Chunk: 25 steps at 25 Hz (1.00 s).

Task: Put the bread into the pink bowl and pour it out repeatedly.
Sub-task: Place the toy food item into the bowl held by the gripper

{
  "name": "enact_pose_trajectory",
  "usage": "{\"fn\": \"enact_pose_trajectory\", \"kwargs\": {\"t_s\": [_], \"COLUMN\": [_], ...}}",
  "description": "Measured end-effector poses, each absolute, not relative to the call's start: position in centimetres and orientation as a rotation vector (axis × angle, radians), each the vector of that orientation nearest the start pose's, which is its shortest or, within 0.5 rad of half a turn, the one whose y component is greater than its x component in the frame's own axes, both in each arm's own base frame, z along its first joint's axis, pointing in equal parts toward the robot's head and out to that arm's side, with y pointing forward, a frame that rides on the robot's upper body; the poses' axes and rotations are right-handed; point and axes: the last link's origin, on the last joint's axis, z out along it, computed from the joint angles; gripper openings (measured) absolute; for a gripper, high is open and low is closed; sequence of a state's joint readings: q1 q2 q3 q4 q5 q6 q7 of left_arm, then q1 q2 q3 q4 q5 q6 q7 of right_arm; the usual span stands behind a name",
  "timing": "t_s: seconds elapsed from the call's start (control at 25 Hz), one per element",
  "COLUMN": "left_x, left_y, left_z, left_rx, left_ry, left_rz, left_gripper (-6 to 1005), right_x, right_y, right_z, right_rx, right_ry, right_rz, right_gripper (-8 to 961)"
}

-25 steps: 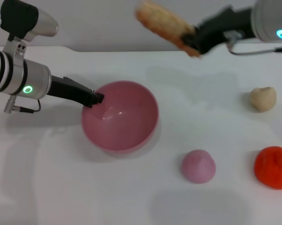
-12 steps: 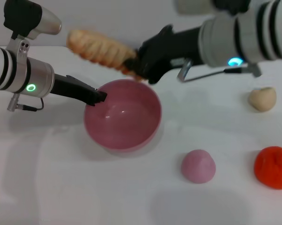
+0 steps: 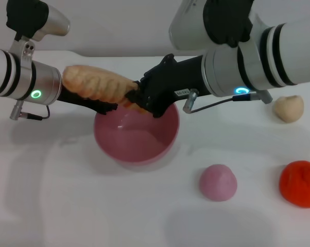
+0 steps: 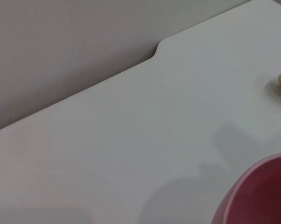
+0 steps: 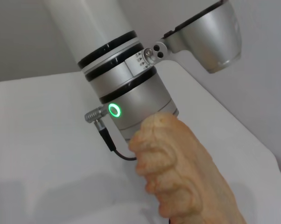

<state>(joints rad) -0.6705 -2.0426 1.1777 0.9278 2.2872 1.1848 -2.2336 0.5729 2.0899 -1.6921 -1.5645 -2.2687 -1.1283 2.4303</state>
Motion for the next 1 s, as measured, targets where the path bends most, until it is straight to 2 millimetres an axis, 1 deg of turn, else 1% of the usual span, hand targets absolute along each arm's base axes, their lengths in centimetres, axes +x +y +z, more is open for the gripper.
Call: {"fn": "enact_pose_trajectory", "kwargs": {"t_s": [0.2, 0.4, 0.64, 0.84, 1.0], "left_x": [-21.3, -21.3, -21.6, -21.7, -21.7], "left_y": [40.5, 40.5, 40.4, 40.4, 40.4], "left_z": [-0.7, -0.6, -0.6, -0.6, -0.5], "left_rx": [-2.563, -2.556, -2.550, -2.548, -2.547], "left_ry": [-0.957, -0.966, -0.974, -0.978, -0.978], "left_rz": [-0.011, -0.010, -0.010, -0.010, -0.009], "left_gripper": [112, 114, 116, 117, 119], "right_x": [5.5, 5.4, 5.3, 5.2, 5.1], "right_y": [34.2, 34.3, 34.4, 34.3, 34.4], "right_z": [-4.1, -3.9, -3.7, -3.6, -3.2], "right_rx": [-2.757, -2.752, -2.746, -2.745, -2.737], "right_ry": [0.266, 0.264, 0.260, 0.253, 0.253], "right_rz": [0.157, 0.164, 0.172, 0.176, 0.185], "right_gripper": [120, 351, 568, 651, 650]}}
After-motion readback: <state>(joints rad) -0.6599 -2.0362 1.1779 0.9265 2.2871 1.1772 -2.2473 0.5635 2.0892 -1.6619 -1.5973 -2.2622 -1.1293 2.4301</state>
